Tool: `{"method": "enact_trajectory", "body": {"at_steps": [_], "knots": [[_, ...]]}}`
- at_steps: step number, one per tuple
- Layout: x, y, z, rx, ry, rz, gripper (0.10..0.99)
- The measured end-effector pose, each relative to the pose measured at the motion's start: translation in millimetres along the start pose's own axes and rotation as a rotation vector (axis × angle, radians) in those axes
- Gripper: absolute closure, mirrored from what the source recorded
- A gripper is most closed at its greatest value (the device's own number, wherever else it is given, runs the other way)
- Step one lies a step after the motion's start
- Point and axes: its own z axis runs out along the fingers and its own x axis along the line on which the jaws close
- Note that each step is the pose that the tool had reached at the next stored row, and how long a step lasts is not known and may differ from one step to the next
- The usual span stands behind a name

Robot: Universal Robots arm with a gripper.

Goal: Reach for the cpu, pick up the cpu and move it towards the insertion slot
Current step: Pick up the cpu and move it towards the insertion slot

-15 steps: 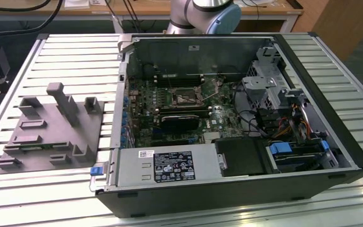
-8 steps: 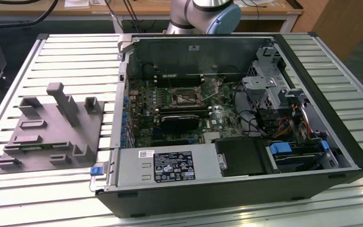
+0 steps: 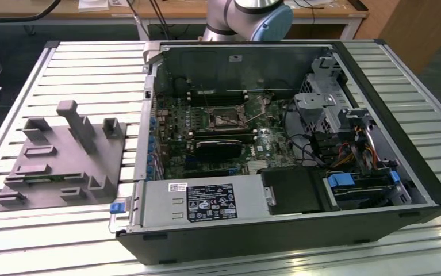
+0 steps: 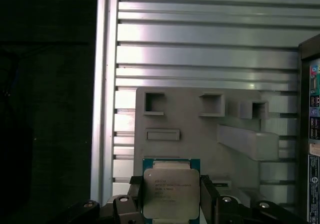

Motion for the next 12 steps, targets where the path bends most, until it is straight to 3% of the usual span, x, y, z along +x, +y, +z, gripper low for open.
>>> {"method": "enact_trajectory", "body": {"at_steps": [9,12], "knots": [[-0.3,0.6,-16.0,0.000,-0.0020,0.000,0.545],[-0.3,0.7,-18.3,0.000,-0.0025,0.000,0.545]]}}
